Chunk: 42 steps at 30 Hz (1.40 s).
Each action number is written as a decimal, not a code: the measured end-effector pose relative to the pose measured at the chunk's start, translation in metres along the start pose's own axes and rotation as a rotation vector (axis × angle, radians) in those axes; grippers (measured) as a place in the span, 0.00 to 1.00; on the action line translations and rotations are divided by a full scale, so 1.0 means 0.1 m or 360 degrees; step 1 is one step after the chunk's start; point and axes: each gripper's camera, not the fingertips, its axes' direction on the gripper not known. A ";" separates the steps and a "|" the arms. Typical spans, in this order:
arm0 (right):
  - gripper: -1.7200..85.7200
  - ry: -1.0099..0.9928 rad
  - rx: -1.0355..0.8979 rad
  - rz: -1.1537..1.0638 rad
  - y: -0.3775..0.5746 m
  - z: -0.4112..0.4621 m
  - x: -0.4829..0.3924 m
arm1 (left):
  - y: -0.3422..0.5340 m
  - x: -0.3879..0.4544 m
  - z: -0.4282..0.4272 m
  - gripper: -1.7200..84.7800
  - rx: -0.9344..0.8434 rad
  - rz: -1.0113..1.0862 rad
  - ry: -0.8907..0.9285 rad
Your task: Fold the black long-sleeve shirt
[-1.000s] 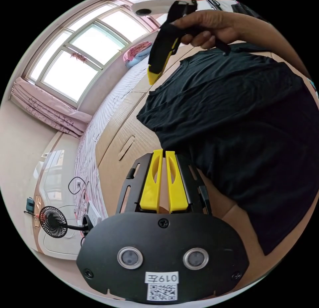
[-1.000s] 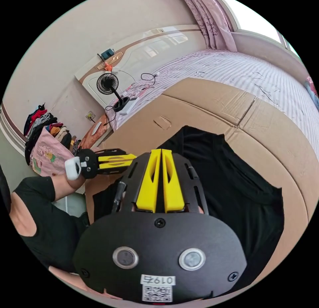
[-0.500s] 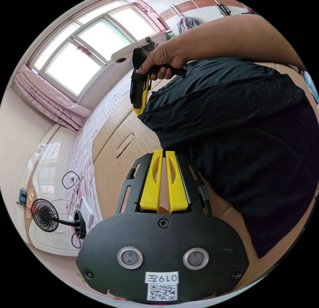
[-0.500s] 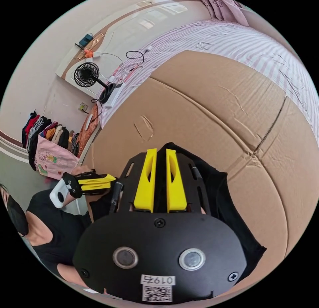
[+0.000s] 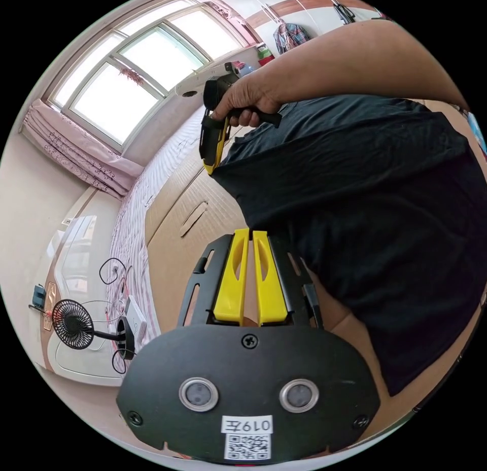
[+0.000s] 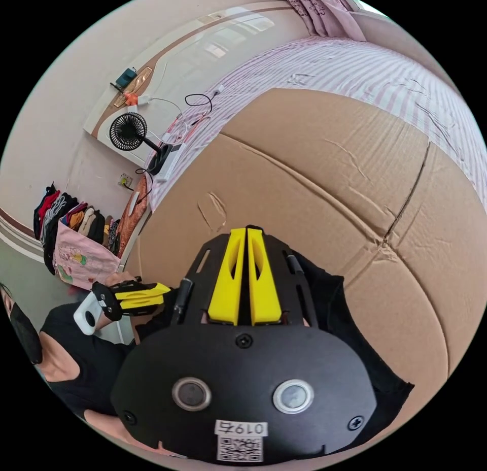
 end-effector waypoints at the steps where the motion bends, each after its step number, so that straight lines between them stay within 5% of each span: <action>1: 0.02 0.0021 0.0019 0.0001 -0.01 0.00 0.01 | 0.00 0.02 -0.02 0.03 -0.0017 0.0002 -0.0027; 27: 0.06 -0.0045 -0.0172 -0.0027 0.08 -0.36 -0.18 | -0.05 -0.23 -0.29 0.03 -0.0215 0.0116 -0.0006; 37: 0.04 -0.0016 -0.0164 -0.0034 1.05 -0.75 -0.57 | -0.05 -0.72 -0.68 0.03 0.0118 -0.0179 0.0346; 42: 0.03 0.0073 -0.0142 0.0056 1.72 -0.90 -0.72 | -0.16 -0.76 -0.58 0.03 0.0039 -0.0114 0.0403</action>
